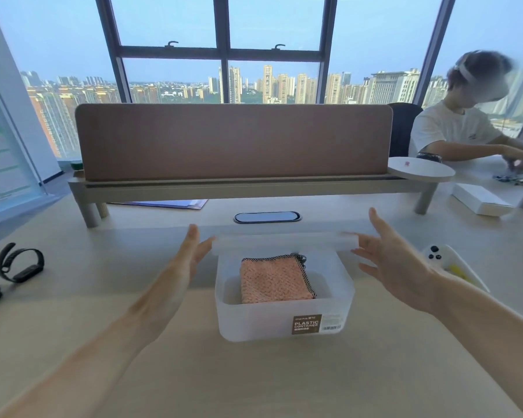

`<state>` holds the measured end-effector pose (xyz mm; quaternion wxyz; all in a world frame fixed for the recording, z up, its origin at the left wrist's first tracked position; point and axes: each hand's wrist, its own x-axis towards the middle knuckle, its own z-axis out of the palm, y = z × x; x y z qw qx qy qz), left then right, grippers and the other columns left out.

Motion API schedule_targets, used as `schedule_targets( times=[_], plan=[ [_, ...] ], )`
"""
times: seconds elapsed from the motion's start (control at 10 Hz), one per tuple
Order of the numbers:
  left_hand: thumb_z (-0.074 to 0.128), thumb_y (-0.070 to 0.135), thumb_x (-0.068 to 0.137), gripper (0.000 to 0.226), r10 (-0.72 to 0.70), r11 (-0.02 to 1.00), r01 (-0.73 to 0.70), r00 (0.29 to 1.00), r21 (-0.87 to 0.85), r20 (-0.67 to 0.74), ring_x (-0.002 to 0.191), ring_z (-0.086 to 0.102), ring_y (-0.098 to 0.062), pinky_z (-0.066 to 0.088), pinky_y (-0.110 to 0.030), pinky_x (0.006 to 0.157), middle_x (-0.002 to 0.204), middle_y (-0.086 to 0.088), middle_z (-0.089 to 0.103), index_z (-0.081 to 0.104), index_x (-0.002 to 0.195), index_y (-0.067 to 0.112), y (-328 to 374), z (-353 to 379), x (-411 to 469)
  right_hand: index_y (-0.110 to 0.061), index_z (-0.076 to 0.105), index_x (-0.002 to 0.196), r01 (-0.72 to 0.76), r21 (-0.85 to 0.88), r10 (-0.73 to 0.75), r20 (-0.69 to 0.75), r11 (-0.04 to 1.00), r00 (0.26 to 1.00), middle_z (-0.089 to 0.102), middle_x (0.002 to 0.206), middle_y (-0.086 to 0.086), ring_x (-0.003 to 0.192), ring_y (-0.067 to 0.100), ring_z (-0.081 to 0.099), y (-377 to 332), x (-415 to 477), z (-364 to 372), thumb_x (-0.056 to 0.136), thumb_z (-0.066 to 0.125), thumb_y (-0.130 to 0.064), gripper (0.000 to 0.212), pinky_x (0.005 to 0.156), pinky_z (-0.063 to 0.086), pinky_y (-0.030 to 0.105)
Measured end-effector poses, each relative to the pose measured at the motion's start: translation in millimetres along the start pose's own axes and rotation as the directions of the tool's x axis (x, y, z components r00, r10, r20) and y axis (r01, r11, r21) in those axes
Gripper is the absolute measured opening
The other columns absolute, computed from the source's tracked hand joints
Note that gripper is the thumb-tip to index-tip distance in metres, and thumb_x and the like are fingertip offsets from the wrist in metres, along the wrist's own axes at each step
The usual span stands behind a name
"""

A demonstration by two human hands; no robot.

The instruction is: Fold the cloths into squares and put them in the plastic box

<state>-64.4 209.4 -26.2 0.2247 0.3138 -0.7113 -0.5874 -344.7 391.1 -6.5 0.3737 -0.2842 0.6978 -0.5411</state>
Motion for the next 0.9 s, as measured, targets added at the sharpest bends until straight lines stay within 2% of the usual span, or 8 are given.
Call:
schedule_targets(
  times=[0.1,0.2,0.3,0.4,0.5,0.7,0.8,0.9],
  plan=[
    [0.032,0.093,0.077,0.067,0.023,0.997,-0.024,1.000,0.076,0.011,0.138,0.038,0.013,0.018,-0.035,0.124,0.140,0.037,0.054,0.069,0.117,0.055,-2.2,6.2,-7.8,-0.028,0.068,0.122,0.024,-0.084,-0.026,-0.018,0.996,0.999,0.058,0.141,-0.014,0.133,0.006,0.046,16.1,-12.5,6.0,0.076,0.046,-0.077,0.071,0.123,0.023,0.038],
    [0.047,0.060,0.096,0.030,0.024,0.997,-0.023,1.000,0.069,-0.007,0.119,0.058,0.013,0.035,-0.027,0.111,0.119,0.036,0.067,0.076,0.099,0.052,4.0,14.9,-15.9,-0.036,0.071,0.093,0.060,-0.030,-0.059,0.014,0.998,0.998,0.071,0.097,-0.037,0.109,-0.010,0.053,22.8,-19.5,12.9,0.084,0.050,-0.064,0.036,0.113,0.028,0.029],
    [0.049,0.034,0.105,0.027,0.016,0.999,-0.016,1.000,0.030,-0.005,0.102,0.064,0.017,0.041,-0.020,0.095,0.109,0.028,0.074,0.076,0.104,0.035,6.1,21.9,-19.5,-0.034,0.071,0.106,0.066,0.001,-0.066,0.018,0.998,0.998,0.072,0.104,-0.033,0.114,-0.007,0.056,27.5,-20.2,13.9,0.084,0.059,-0.061,0.037,0.113,0.028,0.029],
    [0.051,0.028,0.105,0.026,-0.020,1.000,0.020,0.999,0.023,-0.030,0.100,0.068,0.009,0.045,-0.022,0.092,0.111,0.020,0.076,0.076,0.113,0.031,-0.7,30.0,-19.3,-0.033,0.066,0.122,0.060,-0.005,-0.060,-0.011,0.998,0.998,0.070,0.123,-0.019,0.117,0.002,0.061,36.1,-21.0,24.2,0.089,0.069,-0.051,0.038,0.112,0.035,0.032],
    [0.052,0.026,0.104,0.025,-0.068,0.997,0.064,0.993,-0.046,-0.096,0.099,0.073,-0.002,0.052,-0.029,0.093,0.109,0.016,0.078,0.076,0.108,0.032,-13.6,38.3,-19.4,-0.033,0.061,0.133,0.088,0.008,-0.088,-0.032,0.996,0.996,0.075,0.119,-0.011,0.112,0.012,0.069,49.9,-23.0,36.5,0.095,0.067,-0.030,0.038,0.106,0.047,0.039],
    [0.052,0.023,0.103,0.041,-0.004,0.996,-0.014,0.981,-0.092,-0.193,0.091,0.073,0.000,0.052,-0.034,0.094,0.099,0.020,0.078,0.079,0.085,0.050,-27.0,51.2,-16.6,-0.033,0.060,0.133,0.140,0.126,-0.126,-0.110,0.982,0.986,0.076,0.116,-0.007,0.106,0.016,0.072,61.6,-20.4,46.9,0.097,0.065,-0.022,0.038,0.090,0.053,0.034],
    [0.053,0.022,0.103,0.044,-0.055,0.992,0.027,0.972,-0.122,-0.230,0.083,0.072,0.002,0.053,-0.032,0.090,0.091,0.022,0.078,0.079,0.078,0.049,-20.9,53.5,-17.2,-0.034,0.061,0.131,0.119,0.136,-0.102,-0.127,0.984,0.987,0.077,0.113,-0.007,0.104,0.017,0.072,60.1,-16.2,50.3,0.096,0.066,-0.022,0.037,0.086,0.052,0.034],
    [0.054,0.020,0.102,0.027,-0.089,0.986,0.060,0.978,-0.154,-0.188,0.092,0.073,-0.003,0.052,-0.032,0.090,0.100,0.015,0.079,0.078,0.095,0.031,-18.5,52.0,-19.6,-0.036,0.057,0.137,0.107,0.170,-0.081,-0.153,0.980,0.985,0.074,0.120,-0.008,0.109,0.017,0.069,59.9,-22.2,51.6,0.096,0.066,-0.026,0.043,0.090,0.051,0.034]
  ],
)
